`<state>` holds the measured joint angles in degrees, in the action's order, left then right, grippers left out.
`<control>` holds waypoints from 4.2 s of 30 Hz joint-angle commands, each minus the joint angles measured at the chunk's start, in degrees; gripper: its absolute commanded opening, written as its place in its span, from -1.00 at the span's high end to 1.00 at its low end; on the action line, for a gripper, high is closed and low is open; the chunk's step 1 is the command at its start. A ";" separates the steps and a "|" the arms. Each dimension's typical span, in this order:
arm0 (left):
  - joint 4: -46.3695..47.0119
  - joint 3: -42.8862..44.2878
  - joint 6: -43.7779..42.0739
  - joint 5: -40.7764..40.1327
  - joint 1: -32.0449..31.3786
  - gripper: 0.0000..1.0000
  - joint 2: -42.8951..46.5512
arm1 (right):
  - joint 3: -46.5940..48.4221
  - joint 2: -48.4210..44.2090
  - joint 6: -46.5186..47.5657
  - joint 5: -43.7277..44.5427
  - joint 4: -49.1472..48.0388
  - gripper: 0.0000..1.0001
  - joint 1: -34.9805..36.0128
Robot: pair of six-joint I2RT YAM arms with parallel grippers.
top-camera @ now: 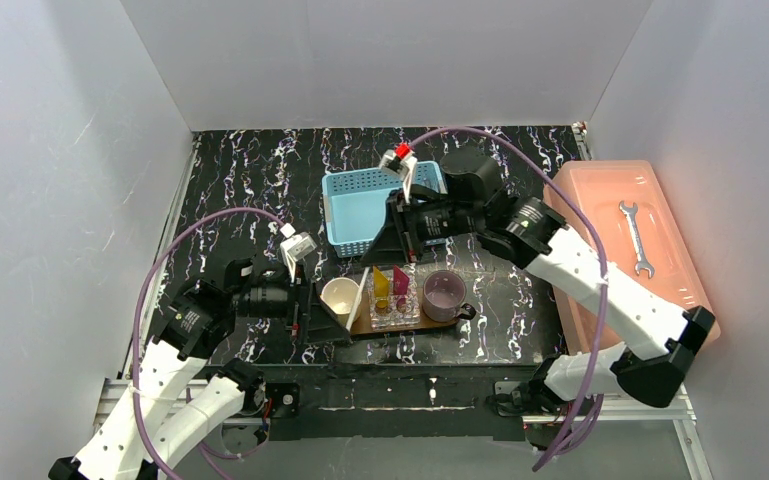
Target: Prepare toiletry sets of a toothbrush and toothpaste on the tray
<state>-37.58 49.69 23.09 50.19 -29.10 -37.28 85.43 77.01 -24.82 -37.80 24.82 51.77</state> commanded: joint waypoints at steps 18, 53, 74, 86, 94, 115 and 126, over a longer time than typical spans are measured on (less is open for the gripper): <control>-1.00 1.06 1.35 -16.24 -0.16 -0.97 0.34 | 0.64 -11.21 10.04 51.64 20.96 0.97 16.61; -2.34 -2.41 -1.23 -23.92 -0.21 -0.97 3.26 | -17.42 -15.91 13.39 82.65 3.50 0.97 35.42; -2.01 -2.75 -0.86 -24.00 -0.14 -0.97 2.82 | -33.15 -23.81 11.72 83.77 -10.56 0.97 35.42; -1.88 -2.93 -0.64 -23.96 -0.15 -0.99 2.65 | -41.89 -28.71 12.77 84.38 -19.93 0.97 35.42; -1.71 -2.95 -0.62 -24.09 -0.11 -0.99 2.35 | -45.55 -28.82 15.10 85.13 -26.32 0.97 35.42; -1.62 -3.11 -0.48 -23.92 -0.16 -0.99 1.86 | -53.53 -28.91 17.69 86.68 -37.21 0.97 35.42; -1.59 -3.20 -0.28 -23.88 -0.12 -0.99 2.04 | -56.64 -29.10 17.93 87.78 -40.86 0.97 35.41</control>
<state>-39.46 47.20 22.98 26.28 -29.10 -35.22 29.50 48.99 -7.27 47.64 -10.74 87.02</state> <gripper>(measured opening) 0.992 0.206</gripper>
